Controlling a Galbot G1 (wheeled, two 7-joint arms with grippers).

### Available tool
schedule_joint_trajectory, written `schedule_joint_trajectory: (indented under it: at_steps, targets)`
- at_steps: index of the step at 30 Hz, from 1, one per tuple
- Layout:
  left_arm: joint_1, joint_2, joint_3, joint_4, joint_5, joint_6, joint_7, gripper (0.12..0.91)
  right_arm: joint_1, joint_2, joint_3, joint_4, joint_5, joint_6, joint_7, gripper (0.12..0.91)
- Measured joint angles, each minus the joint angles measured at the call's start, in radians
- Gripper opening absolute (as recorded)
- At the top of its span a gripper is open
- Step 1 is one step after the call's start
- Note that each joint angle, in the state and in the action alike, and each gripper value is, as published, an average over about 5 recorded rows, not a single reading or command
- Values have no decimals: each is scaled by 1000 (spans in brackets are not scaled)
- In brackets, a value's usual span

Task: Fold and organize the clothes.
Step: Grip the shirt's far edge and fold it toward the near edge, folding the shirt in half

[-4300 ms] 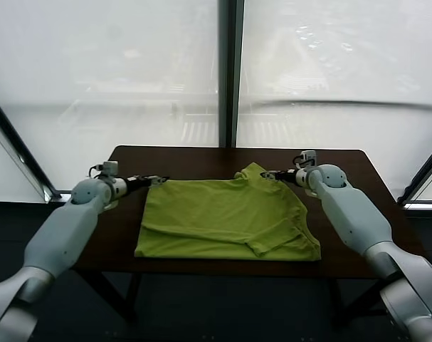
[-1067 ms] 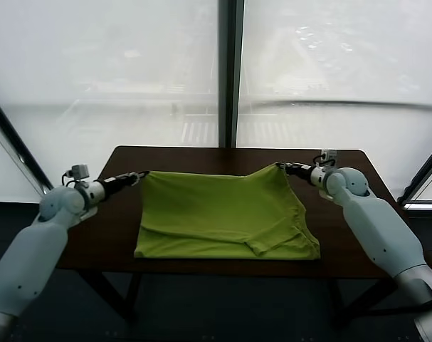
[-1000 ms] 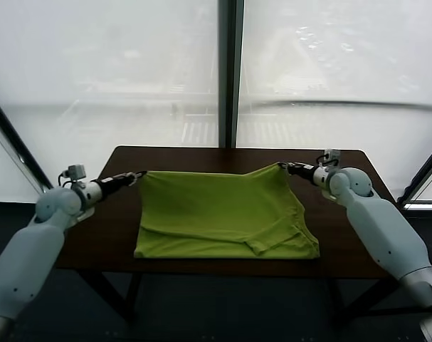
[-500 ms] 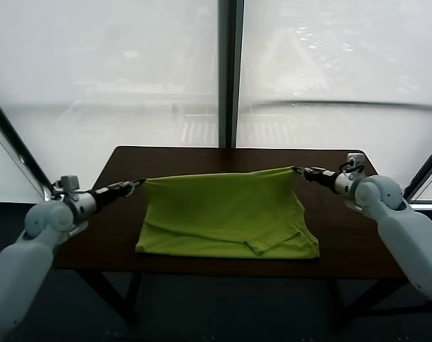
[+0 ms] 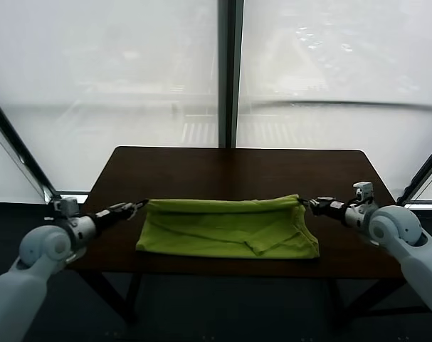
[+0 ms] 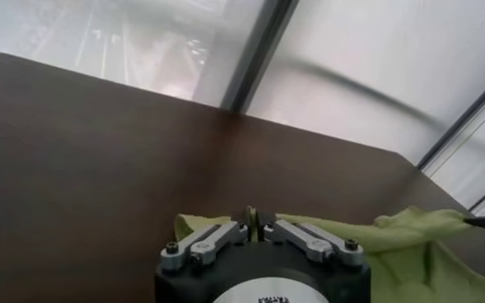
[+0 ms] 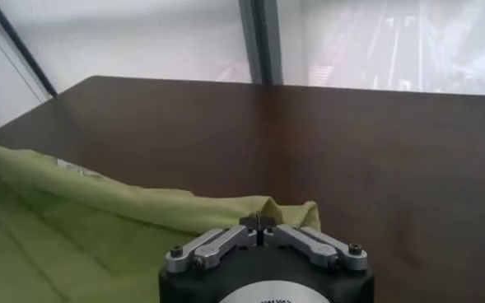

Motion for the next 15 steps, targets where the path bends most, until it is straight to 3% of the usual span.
schedule_joint_trajectory:
  at_steps: [15]
  targets:
    - [106, -23, -44, -40, 31, -4, 1, 217, -25, -50, -21, 30, -1, -27, -19, 139]
